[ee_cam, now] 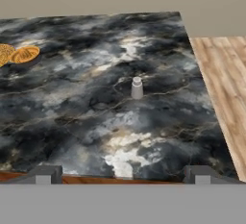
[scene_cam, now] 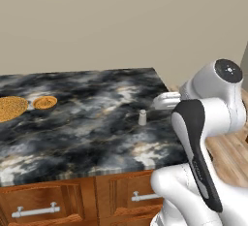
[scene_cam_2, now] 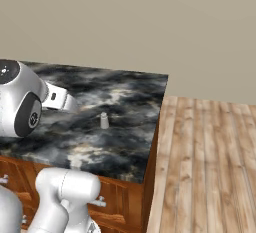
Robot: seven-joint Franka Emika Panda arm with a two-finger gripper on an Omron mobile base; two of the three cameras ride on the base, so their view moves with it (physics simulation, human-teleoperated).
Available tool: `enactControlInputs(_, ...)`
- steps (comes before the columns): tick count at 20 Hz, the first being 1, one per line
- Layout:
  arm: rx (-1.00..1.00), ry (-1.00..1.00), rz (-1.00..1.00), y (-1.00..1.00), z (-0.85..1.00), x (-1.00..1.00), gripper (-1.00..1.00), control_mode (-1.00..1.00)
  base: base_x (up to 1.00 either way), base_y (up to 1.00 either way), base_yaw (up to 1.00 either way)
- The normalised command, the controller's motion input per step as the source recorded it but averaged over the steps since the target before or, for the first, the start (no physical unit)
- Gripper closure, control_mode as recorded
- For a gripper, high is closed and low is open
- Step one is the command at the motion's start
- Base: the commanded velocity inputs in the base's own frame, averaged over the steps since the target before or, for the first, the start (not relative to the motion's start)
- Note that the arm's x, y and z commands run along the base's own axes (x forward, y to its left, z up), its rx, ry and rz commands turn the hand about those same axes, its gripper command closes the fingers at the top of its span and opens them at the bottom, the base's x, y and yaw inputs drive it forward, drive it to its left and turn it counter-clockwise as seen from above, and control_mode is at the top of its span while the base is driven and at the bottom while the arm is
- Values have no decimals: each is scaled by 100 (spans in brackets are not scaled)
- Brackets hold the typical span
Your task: Move the condiment bottle and shaker from the cabinet to the dining counter.
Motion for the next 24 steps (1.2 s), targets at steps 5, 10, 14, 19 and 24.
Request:
enactControlInputs(5,0,0,0,0,0,-8,-100,-100,0,0,0)
enactControlInputs(10,0,0,0,0,0,0,-100,100,-46,-11,-4)
enactControlInputs(14,0,0,0,0,0,0,-100,100,-88,-27,-64)
enactControlInputs(19,0,0,0,0,0,0,-100,100,-29,0,-95)
enactControlInputs(24,0,0,0,0,0,0,-100,100,0,0,-100)
